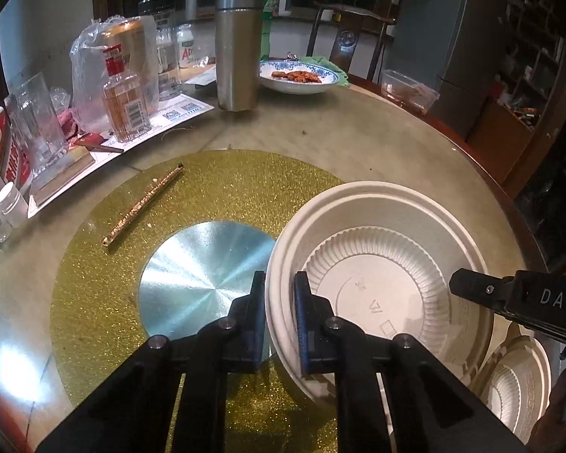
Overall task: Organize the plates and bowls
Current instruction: 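Close both grippers on the rim of the large beige bowl, then lift the large beige bowl and carry it to the red plate stack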
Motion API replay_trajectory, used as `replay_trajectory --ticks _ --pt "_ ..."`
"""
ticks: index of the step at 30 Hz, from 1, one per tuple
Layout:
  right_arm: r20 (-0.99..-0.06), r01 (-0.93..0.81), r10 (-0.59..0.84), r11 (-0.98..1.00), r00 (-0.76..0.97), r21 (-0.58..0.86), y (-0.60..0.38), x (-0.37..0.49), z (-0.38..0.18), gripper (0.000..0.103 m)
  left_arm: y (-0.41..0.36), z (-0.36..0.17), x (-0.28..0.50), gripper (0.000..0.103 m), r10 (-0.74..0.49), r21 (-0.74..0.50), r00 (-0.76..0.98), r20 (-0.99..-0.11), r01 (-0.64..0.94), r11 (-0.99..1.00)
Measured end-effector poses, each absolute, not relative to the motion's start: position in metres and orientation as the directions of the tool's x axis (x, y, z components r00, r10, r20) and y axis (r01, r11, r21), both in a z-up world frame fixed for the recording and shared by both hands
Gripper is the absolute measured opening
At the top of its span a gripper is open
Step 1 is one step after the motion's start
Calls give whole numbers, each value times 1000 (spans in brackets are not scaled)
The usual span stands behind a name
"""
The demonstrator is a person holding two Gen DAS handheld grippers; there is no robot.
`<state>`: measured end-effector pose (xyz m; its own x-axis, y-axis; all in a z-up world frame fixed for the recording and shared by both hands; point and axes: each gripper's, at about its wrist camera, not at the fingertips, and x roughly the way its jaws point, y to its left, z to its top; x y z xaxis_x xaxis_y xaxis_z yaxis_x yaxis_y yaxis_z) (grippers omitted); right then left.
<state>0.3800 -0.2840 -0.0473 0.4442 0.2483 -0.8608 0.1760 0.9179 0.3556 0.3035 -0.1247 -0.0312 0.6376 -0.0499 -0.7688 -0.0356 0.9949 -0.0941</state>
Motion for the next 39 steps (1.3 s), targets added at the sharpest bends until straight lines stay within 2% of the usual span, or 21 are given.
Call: replay_trajectory --ticks 26,39 --pt "-802 141 243 917 545 373 -284 348 -3 11 -129 7 278 13 -40 -77 727 -685 -18 997" --pt "-737 128 287 884 612 450 -301 297 22 11 -141 35 240 14 -28 -16 770 -637 23 1000"
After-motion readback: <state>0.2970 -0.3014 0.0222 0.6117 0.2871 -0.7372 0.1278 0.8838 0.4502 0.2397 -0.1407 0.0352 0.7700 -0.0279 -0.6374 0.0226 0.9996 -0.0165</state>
